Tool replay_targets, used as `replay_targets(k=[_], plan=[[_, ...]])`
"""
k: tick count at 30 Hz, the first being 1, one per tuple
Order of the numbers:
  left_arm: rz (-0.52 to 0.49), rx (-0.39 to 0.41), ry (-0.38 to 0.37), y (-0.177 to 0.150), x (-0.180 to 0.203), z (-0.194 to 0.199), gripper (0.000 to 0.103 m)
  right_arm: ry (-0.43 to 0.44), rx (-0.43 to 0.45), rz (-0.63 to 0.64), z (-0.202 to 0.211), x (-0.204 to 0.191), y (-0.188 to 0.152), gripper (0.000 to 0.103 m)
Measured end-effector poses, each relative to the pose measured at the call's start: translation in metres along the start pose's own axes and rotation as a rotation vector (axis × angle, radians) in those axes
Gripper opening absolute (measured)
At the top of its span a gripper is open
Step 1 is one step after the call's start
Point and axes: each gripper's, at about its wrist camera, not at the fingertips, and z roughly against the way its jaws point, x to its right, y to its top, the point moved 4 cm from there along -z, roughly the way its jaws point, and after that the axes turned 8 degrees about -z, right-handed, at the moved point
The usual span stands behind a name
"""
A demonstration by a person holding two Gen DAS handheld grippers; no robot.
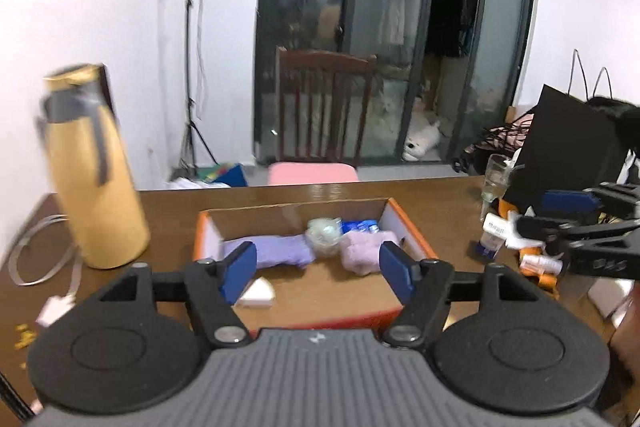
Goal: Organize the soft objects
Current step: 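Lower the towel into the red box and open both grippers, then pull both grippers back from the box toward the pink-and-cream sponge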
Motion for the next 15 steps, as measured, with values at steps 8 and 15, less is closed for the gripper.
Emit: replay_targets(k=[8, 15], plan=[[-0.031, 0.167, 0.107, -0.119, 0.017, 0.106, 0.084, 0.091, 0.141, 0.0, 0.107, -0.031, -0.093, 0.074], [-0.008, 0.239, 0.155, -0.213, 0.029, 0.168, 0.093, 0.082, 0.202, -0.023, 0.17, -0.054, -0.186, 0.077]])
